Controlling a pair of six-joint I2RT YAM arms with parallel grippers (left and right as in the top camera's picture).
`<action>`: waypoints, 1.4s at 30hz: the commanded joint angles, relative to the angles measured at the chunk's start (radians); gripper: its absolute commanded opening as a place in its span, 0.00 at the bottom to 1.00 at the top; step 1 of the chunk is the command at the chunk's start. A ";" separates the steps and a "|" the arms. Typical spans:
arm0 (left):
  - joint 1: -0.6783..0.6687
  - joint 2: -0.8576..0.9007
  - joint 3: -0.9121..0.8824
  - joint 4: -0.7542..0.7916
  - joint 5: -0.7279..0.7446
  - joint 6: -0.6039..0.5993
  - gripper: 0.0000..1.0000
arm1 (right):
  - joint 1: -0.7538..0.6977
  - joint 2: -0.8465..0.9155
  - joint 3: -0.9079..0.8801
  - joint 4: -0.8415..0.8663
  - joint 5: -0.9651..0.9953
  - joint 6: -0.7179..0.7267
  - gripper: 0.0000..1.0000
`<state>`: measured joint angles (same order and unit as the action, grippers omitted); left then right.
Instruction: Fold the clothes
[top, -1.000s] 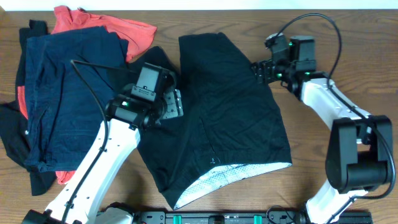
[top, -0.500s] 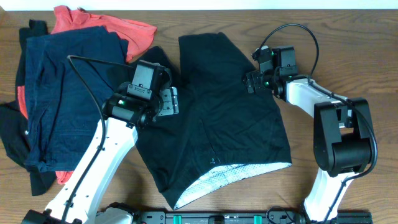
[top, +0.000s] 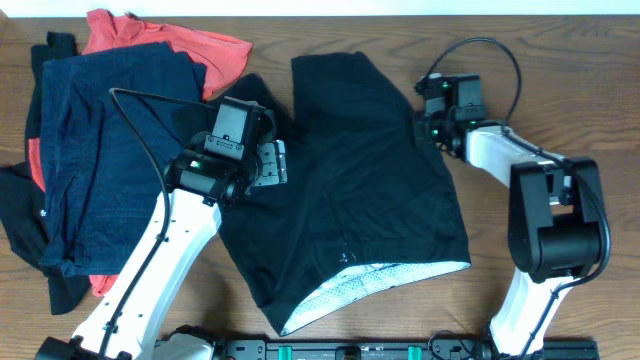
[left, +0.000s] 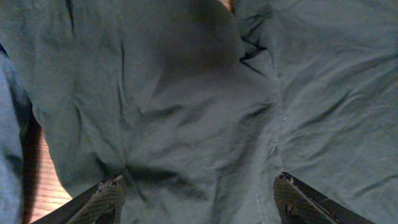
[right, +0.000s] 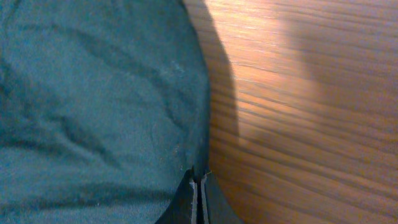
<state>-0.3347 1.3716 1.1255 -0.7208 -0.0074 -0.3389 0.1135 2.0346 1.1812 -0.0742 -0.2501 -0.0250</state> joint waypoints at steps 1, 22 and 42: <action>0.005 0.007 0.019 0.008 -0.013 0.014 0.78 | -0.090 -0.051 0.016 -0.014 0.005 0.054 0.01; 0.005 0.035 0.019 0.034 -0.012 0.013 0.78 | -0.309 -0.225 0.018 -0.113 -0.272 0.009 0.81; 0.005 0.037 0.014 0.069 -0.012 0.032 0.98 | -0.119 -0.387 -0.068 -0.792 -0.053 0.095 0.85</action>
<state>-0.3347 1.4017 1.1255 -0.6476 -0.0074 -0.3302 -0.0105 1.6360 1.1435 -0.8707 -0.4801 -0.0006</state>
